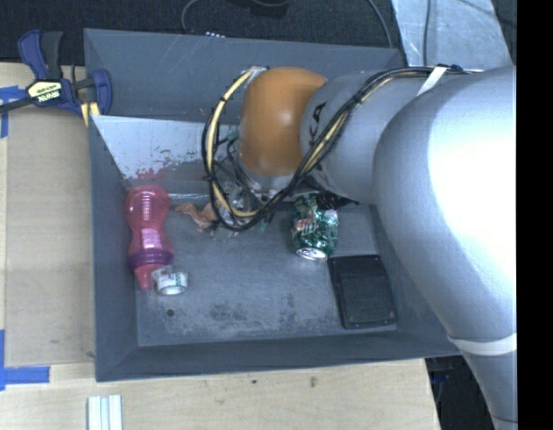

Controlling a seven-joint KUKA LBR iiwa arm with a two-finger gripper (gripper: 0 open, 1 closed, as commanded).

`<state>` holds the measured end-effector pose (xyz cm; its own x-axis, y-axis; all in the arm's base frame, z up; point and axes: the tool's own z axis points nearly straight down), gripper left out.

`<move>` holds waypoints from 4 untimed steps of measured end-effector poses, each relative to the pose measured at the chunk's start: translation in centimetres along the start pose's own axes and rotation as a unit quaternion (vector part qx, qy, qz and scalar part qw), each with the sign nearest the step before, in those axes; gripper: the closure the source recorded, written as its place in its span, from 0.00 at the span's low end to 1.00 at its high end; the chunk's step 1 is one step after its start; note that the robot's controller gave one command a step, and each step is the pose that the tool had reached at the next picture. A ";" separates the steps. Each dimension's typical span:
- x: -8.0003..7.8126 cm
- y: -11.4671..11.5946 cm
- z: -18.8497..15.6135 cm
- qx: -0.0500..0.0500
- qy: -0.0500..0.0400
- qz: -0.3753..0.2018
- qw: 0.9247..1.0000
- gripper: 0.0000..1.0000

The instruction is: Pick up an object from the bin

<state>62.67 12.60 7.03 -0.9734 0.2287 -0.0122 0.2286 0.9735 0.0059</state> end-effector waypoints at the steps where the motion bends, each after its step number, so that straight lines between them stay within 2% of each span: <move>1: 0.0 0.0 -0.8 0.000 0.001 0.000 1.000 1.00; 4: -0.1 0.0 -3.8 -0.001 -0.002 0.001 1.000 1.00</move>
Offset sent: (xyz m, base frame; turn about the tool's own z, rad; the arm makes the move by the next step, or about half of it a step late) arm 0.0001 -0.0001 0.0487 0.0000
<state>62.74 12.55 10.85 -0.9730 0.2302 -0.0152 0.2301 0.9731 0.0073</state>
